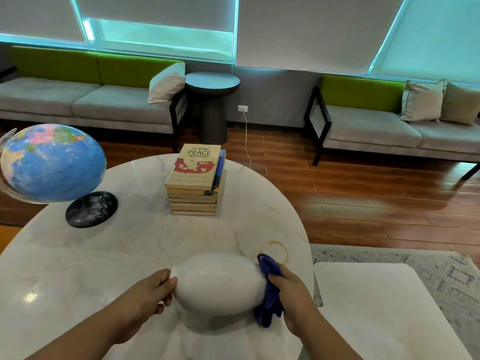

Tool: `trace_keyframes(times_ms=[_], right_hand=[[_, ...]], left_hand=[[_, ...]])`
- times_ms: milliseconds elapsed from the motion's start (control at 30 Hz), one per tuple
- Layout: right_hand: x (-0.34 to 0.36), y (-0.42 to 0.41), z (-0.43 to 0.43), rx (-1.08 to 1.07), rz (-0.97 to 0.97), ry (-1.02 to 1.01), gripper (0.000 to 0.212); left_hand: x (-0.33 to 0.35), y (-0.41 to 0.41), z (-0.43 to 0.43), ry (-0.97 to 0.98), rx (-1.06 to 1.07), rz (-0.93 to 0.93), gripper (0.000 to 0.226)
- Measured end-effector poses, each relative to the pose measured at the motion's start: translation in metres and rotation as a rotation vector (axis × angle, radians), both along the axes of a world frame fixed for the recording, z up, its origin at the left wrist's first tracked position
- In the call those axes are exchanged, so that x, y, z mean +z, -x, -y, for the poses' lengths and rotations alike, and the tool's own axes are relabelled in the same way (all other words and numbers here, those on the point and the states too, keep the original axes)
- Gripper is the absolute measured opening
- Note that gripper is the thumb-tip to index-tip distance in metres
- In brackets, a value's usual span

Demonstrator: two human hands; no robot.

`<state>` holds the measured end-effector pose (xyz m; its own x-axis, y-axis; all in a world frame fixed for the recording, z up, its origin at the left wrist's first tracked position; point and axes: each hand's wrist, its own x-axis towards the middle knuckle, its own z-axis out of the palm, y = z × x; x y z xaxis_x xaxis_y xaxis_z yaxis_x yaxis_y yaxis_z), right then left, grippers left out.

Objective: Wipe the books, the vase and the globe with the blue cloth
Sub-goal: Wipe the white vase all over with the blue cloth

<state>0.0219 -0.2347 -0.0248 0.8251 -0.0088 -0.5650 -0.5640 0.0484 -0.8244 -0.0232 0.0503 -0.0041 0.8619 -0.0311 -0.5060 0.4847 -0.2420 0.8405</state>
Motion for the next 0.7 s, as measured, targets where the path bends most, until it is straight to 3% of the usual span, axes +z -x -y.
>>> trace_keyframes(times_ms=[133, 300, 367, 467, 700], right_hand=[[-0.008, 0.002, -0.005, -0.059, -0.085, -0.124, 0.029], [0.000, 0.001, -0.010, -0.023, -0.236, -0.033, 0.021], [0.002, 0.001, -0.012, -0.098, -0.313, -0.036, 0.013], [-0.002, 0.006, -0.021, -0.277, -0.383, -0.140, 0.019], [0.007, 0.017, -0.035, -0.423, -0.307, -0.222, 0.019]], left_hand=[[0.000, 0.002, -0.006, -0.051, -0.064, -0.003, 0.025], [-0.011, 0.007, -0.005, -0.069, -0.015, 0.057, 0.025], [-0.016, 0.009, -0.003, -0.045, 0.041, 0.081, 0.024], [-0.020, 0.011, 0.002, 0.062, 0.172, 0.056, 0.027], [-0.013, -0.005, 0.017, 0.222, 0.521, -0.095, 0.023]])
